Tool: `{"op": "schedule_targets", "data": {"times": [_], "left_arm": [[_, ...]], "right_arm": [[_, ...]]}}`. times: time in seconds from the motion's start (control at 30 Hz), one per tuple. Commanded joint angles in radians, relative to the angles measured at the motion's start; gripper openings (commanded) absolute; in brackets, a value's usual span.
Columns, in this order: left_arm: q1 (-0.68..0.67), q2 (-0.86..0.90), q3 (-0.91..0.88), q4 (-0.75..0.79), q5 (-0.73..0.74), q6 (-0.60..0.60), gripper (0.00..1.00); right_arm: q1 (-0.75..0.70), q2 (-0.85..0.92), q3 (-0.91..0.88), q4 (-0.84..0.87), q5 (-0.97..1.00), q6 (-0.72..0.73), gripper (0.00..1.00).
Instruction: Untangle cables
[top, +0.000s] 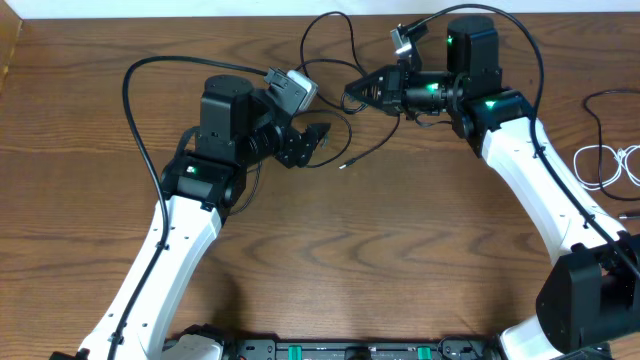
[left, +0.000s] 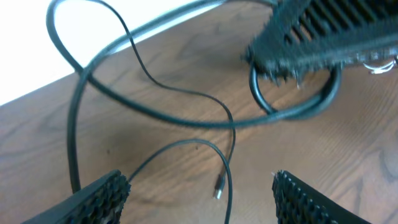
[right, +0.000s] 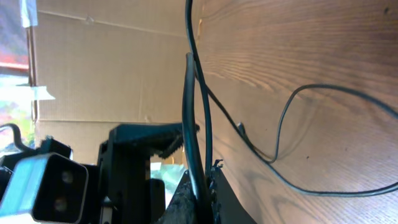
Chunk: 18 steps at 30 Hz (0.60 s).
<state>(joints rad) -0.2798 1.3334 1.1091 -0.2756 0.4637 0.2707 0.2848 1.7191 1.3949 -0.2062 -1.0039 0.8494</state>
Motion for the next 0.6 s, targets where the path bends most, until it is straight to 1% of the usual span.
{"op": "schedule_targets", "data": {"times": [0.0, 0.27, 0.37, 0.47, 0.57], "left_arm": [[-0.003, 0.006, 0.009, 0.032, -0.011, 0.035, 0.75], [-0.046, 0.006, 0.009, 0.042, -0.008, 0.273, 0.75], [-0.066, 0.006, 0.009, 0.042, -0.009, 0.324, 0.75], [-0.081, 0.006, 0.009, 0.042, -0.009, 0.35, 0.75], [-0.086, 0.006, 0.009, 0.043, -0.013, 0.365, 0.73]], "right_arm": [[-0.003, -0.029, -0.002, 0.001, -0.067, 0.01, 0.01], [-0.004, -0.029, -0.002, 0.001, -0.135, 0.012, 0.01], [-0.004, -0.029, -0.002, 0.006, -0.158, 0.035, 0.01], [-0.004, -0.029, -0.002, 0.013, -0.186, 0.037, 0.01], [-0.003, -0.029, -0.002, 0.012, -0.194, 0.045, 0.01]]}}
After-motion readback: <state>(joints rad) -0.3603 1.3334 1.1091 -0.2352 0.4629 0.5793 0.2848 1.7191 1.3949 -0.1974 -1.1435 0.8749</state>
